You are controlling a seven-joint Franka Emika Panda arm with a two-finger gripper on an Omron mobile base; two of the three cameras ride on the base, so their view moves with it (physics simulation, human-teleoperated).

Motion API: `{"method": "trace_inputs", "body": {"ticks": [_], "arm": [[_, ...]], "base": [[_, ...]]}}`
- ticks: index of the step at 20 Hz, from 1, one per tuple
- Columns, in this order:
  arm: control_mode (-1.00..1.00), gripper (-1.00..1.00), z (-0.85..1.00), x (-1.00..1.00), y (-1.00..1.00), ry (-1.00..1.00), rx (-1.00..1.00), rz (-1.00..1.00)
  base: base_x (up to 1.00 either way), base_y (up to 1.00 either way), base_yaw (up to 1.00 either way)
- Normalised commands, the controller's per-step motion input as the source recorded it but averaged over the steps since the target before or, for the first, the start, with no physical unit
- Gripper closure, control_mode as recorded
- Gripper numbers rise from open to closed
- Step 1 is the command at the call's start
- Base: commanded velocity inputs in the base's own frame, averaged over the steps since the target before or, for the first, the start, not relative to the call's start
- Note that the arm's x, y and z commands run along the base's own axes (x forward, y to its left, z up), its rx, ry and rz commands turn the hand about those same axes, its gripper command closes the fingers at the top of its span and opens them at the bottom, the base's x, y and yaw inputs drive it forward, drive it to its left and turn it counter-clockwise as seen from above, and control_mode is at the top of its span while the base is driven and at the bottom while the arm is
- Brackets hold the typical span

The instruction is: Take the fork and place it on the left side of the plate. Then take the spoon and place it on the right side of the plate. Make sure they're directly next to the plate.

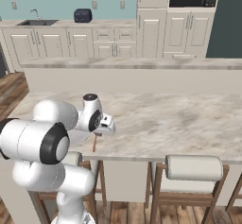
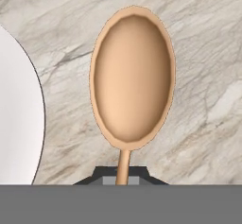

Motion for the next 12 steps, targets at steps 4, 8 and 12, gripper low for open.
{"method": "trace_inputs", "body": {"ticks": [4, 8, 12], "arm": [[-1.0, 1.0, -0.15, 0.12, 0.0, 0.0, 0.0, 0.0], [-1.0, 1.0, -0.12, 0.16, 0.0, 0.0, 0.0, 0.0], [-1.0, 1.0, -0.1, 0.22, 0.0, 0.0, 0.0, 0.0]], "base": [[0.0, 0.0, 0.0], [0.0, 0.0, 0.0], [0.0, 0.0, 0.0]]}}
